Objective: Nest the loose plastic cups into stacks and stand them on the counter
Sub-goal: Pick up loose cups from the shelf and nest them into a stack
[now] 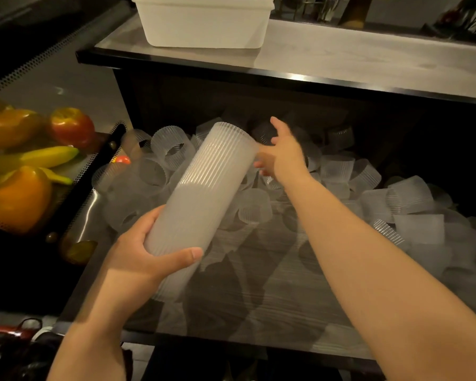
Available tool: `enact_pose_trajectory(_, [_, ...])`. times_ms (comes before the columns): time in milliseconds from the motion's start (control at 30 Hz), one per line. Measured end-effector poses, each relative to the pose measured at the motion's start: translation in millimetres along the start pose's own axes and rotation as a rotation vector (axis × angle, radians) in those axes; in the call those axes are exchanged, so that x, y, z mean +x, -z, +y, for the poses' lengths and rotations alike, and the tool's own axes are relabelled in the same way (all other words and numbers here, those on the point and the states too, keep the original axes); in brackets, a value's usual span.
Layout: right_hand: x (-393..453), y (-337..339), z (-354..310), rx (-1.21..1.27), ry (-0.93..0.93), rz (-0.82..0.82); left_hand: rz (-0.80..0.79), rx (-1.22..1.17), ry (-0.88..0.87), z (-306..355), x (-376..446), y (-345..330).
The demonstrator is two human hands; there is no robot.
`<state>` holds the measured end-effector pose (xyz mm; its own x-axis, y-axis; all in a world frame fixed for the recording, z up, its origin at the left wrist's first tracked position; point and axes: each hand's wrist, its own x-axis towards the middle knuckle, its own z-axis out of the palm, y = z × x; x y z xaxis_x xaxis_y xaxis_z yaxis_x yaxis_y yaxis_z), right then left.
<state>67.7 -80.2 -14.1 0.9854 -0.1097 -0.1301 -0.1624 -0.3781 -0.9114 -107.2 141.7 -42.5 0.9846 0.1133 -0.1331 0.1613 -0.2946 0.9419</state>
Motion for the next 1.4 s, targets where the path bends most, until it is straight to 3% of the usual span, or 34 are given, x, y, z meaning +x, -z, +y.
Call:
enact_pose_trajectory(67, [9,-8,5,-0.291,-0.093,-0.046,0.014,-0.011,0.006,0,0,-1])
enact_pose_trajectory(167, [15,-16,14,-0.493,-0.103,-0.090,0.022,-0.003,0.013,0,0,0])
enact_pose_trajectory(500, [11,-17,17,-0.386,0.006,0.040,0.019,0.001,0.009,0,0,3])
enact_pose_trajectory(733, [-1,-7,9,-0.267,0.039,0.171,0.019,-0.028,0.008,0,-2,4])
enact_pose_trajectory(933, [-18,25,-9,0.060,0.146,0.197,-0.017,-0.025,-0.018,7,-7,3])
enact_pose_trajectory(1133, [-44,52,-38,0.523,0.156,-0.001,-0.082,-0.021,-0.031,15,-15,1])
enact_pose_trajectory(1400, [-71,64,-41,0.701,0.140,-0.195,-0.188,-0.023,-0.066,26,-28,3])
